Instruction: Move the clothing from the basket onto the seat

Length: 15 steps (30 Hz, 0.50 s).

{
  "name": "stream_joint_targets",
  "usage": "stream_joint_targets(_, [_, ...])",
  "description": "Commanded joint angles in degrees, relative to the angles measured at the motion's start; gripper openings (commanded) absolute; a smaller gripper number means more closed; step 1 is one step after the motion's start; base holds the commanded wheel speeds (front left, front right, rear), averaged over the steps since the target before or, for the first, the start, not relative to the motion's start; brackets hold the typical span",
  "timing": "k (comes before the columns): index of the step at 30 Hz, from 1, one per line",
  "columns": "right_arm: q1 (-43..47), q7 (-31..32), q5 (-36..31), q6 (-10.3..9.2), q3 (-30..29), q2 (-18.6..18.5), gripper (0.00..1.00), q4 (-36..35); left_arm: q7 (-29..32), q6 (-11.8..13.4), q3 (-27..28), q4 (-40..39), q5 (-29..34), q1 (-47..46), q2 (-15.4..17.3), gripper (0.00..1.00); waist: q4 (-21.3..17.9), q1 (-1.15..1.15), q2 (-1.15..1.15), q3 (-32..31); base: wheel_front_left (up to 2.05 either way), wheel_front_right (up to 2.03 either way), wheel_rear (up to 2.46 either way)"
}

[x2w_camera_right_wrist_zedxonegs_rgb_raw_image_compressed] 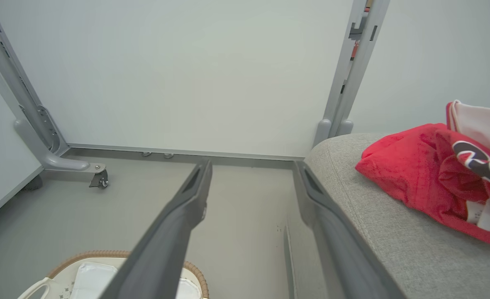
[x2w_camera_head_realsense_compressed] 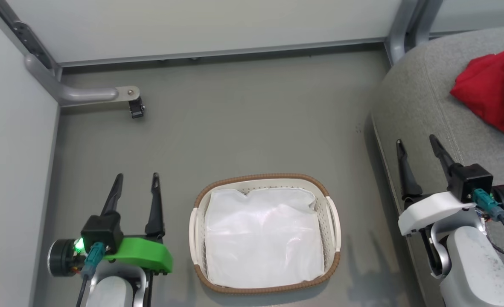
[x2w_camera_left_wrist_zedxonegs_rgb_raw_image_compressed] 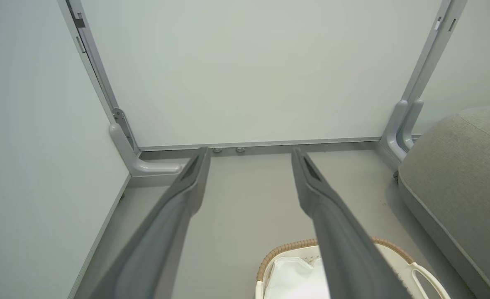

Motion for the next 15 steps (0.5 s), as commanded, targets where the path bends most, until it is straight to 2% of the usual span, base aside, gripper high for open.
stream_joint_targets(1, [1.13, -0.12, 0.61, -0.08, 0.54, 0.15, 1.0, -0.42, -0.05, 0.26, 1.06, 0.5, 0.7, 1.29, 0.15, 1.0, 1.8, 0.0, 0.0, -1.95, 0.0, 0.0, 0.0])
stream_joint_targets(9, [4.08, -0.12, 1.23, -0.08, 1.94, 0.89, 1.0, -1.39, -0.05, -1.43, 4.58, 2.09, 0.44, 3.87, 0.14, 1.0, 2.47, 0.0, 0.0, -4.08, 0.0, 0.0, 0.0])
stream_joint_targets(15, [5.89, -0.12, 1.87, -0.08, 2.6, 1.28, 1.0, -1.57, -0.05, -2.51, 5.23, 1.63, -0.07, 5.91, 0.14, 1.0, 2.25, 0.0, 0.0, -5.06, 0.0, 0.0, 0.0])
